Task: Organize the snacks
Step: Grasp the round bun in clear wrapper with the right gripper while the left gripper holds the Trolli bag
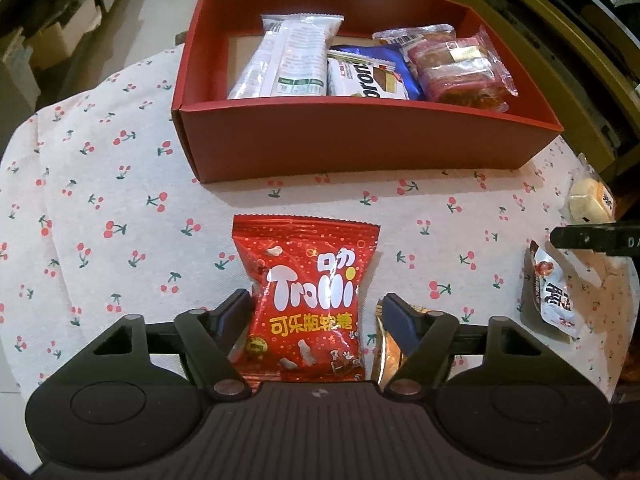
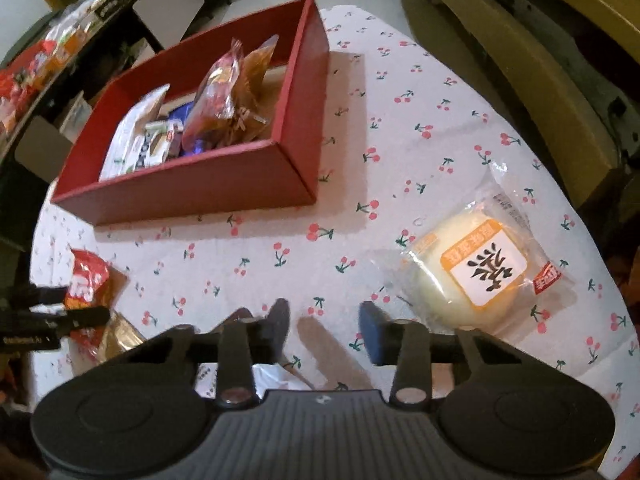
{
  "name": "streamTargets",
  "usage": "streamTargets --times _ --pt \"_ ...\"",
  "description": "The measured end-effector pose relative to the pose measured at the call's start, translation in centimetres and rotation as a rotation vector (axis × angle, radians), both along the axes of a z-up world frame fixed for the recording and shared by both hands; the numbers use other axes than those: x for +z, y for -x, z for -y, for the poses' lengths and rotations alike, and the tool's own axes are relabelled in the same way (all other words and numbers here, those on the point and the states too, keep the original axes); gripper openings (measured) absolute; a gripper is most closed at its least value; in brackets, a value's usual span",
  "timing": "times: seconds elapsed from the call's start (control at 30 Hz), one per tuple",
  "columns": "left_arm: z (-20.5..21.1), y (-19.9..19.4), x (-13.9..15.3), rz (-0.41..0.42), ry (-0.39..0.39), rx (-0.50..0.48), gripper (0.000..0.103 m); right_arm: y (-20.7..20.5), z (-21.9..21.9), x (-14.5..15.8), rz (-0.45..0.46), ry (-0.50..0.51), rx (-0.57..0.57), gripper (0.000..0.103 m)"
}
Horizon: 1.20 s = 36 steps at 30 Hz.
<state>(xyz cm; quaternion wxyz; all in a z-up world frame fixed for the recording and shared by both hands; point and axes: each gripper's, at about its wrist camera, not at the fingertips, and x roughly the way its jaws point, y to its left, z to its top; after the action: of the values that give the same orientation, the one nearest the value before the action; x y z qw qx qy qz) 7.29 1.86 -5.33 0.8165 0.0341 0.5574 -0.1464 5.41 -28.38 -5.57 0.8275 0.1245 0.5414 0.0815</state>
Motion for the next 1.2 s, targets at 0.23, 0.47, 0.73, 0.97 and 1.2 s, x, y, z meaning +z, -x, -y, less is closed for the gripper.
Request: streamTargets --times 0.23,0.47,0.73,0.97,1.2 --pt "-0.2 -0.1 0.3 -0.002 0.005 0.017 0.064 0.6 -0.4 1.3 0.036 -0.014 0.021 0.022" --pt "0.1 -0.1 0.2 -0.013 0.006 0.002 0.069 1.6 0.9 5.4 0.149 -0.097 0.016 0.043" --pt "1.2 0.2 -0.1 -0.010 -0.005 -0.037 0.073 0.0 2.1 5.4 0.146 0.066 0.048 0.077" --pt "2.5 0.0 -0.4 -0.004 -0.028 -0.053 0.083 -2.5 3.0 2.9 0.071 0.233 0.114 0.089" --pt "3.4 -0.1 -0.5 -0.011 -0.023 -0.077 0.084 -2.5 3.5 2.5 0.068 0.256 0.146 0.093"
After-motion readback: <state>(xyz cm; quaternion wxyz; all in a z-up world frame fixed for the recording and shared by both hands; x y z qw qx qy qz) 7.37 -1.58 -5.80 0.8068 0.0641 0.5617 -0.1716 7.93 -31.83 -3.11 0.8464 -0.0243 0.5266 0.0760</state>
